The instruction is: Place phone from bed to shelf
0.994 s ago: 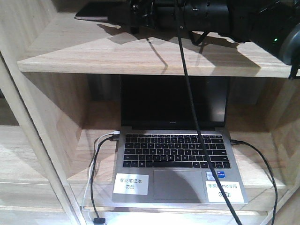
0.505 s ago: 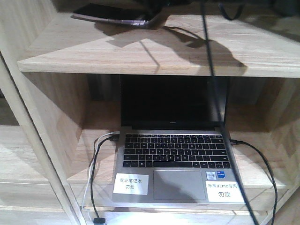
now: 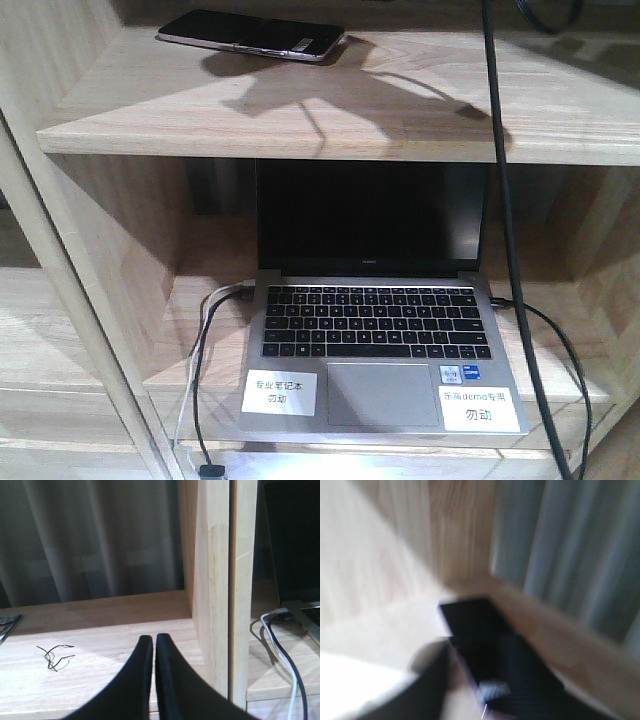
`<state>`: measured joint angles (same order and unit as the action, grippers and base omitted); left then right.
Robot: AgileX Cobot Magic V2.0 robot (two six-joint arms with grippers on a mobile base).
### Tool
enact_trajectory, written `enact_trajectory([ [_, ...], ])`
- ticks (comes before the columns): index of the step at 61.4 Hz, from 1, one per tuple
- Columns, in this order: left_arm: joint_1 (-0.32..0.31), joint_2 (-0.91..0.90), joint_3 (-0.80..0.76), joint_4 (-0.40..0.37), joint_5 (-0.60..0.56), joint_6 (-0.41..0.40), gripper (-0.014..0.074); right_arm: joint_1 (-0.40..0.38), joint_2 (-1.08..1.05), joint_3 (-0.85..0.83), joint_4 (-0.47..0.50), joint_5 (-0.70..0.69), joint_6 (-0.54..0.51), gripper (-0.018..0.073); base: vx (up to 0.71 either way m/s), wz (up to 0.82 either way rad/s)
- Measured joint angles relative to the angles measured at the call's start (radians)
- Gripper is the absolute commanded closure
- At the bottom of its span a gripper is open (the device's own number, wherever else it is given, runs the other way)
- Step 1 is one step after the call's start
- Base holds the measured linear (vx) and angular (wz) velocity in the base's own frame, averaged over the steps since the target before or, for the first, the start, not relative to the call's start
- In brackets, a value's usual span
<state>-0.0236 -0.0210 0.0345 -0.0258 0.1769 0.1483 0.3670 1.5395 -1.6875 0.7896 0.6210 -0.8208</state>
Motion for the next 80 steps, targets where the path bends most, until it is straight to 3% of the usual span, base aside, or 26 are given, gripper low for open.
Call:
enact_trajectory([
  [16,0.000,0.000,0.000,0.000,0.000,0.000,0.0595,0.000,-0.145,0.210,-0.001,-0.078,-0.001,0.0569,0.00,0.00],
  [35,0.000,0.000,0.000,0.000,0.000,0.000,0.0595,0.000,-0.459,0.524,0.012,-0.169,-0.019,0.0569,0.00,0.00],
  [70,0.000,0.000,0.000,0.000,0.000,0.000,0.0595,0.000,-1.195,1.089,0.091,-0.179,-0.015,0.0566,0.00,0.00],
  [80,0.000,0.000,0.000,0.000,0.000,0.000,0.0595,0.000,-1.320,1.197,0.094,-0.179,-0.015,0.0566,0.00,0.00],
])
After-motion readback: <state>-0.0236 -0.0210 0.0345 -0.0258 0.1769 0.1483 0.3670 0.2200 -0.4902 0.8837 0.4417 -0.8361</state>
